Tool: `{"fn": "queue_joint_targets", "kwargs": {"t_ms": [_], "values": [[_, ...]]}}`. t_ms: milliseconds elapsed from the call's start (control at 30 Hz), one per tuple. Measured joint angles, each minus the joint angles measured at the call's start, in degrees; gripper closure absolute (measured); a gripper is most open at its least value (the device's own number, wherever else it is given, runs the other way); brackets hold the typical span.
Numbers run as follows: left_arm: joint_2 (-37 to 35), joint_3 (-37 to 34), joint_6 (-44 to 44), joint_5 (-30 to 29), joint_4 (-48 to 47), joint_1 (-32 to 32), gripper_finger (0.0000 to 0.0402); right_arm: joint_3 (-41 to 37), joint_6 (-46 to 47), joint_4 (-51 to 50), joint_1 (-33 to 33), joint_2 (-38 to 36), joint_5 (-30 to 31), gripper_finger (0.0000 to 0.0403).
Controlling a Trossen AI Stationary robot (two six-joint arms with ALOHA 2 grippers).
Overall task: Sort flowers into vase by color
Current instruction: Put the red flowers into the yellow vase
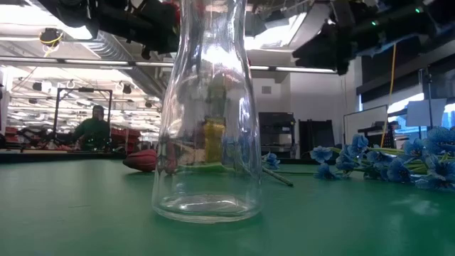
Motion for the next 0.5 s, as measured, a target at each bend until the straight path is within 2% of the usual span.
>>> {"fn": "queue_joint_targets", "kwargs": {"t_ms": [267,500], "values": [[0.7,0.0,1.8,0.2,5.3,0.9,0.0397,-11.3,-1.2,25.4,0.0,-2.7,0.8,0.0237],[3.4,0.0,2.1,1.7,11.4,0.9,0.0397,-15.5,-0.7,31.7,0.0,-2.7,2.6,0.0237]]}}
